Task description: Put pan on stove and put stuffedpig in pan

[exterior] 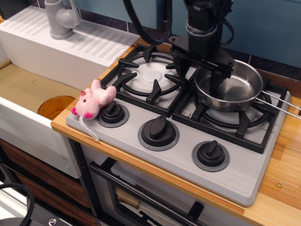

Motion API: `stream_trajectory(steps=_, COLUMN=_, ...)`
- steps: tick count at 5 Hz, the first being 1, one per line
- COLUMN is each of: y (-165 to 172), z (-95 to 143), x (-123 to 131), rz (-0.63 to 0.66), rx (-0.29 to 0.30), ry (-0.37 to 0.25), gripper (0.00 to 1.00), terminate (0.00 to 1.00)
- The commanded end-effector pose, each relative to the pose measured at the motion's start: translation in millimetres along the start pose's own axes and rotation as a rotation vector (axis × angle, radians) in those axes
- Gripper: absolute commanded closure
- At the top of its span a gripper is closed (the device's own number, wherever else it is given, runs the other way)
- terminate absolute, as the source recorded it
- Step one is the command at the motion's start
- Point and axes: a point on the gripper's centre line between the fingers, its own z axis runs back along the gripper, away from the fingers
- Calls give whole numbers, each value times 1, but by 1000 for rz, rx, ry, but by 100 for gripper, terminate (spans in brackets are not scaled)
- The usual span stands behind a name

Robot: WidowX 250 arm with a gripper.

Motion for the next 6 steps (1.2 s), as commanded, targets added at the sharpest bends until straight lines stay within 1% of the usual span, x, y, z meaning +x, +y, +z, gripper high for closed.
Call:
stream_trajectory(steps=1, y=10, z=-3, x=20, rz=-15, rx=-54, ry=23, gripper=100, terminate=0)
stream_trajectory(steps=2, y=7, z=4, x=18, rz=-7, rx=-37, ry=44, gripper=100, terminate=0)
stream_trajectory(steps=3, y=4, z=14, x=16, rz=7, rx=-7, ry=70, gripper=100, terminate=0)
stream_trajectory(steps=4, y=2, z=31, x=15, rz=21, rx=18, ry=109, gripper=100, terminate=0)
stream_trajectory(steps=5, y=8, z=55, x=20, rz=13, rx=37, ry=163, gripper=100, terminate=0)
stream_trajectory(steps=6, y=17, z=90, x=27, rz=-7, rx=59, ry=234, gripper=100, terminate=0)
